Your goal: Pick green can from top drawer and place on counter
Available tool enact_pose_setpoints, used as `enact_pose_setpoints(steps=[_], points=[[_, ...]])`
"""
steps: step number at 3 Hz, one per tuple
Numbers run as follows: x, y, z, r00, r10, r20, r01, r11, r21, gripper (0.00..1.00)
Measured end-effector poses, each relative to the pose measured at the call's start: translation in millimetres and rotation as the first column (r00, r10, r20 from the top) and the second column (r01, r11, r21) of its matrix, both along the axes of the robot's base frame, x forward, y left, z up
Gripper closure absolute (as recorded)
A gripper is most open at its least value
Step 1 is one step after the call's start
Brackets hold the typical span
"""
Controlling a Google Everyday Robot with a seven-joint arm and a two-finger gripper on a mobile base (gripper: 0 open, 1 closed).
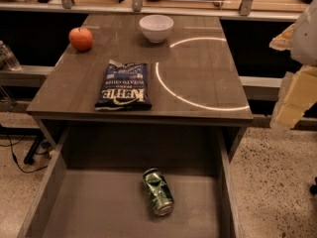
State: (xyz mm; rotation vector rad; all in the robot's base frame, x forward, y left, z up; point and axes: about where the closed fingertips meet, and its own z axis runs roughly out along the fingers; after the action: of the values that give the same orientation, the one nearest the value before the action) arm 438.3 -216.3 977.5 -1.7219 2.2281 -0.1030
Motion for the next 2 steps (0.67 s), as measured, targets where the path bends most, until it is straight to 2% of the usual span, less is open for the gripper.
enact_pose_setpoints(steps=[1, 2], points=[[0, 0, 0, 1.0, -0.001, 0.003, 0.001, 1.0, 0.001, 0.0], [-7, 8, -17, 0.9997, -0.009, -0.021, 0.01, 1.0, 0.007, 0.0]])
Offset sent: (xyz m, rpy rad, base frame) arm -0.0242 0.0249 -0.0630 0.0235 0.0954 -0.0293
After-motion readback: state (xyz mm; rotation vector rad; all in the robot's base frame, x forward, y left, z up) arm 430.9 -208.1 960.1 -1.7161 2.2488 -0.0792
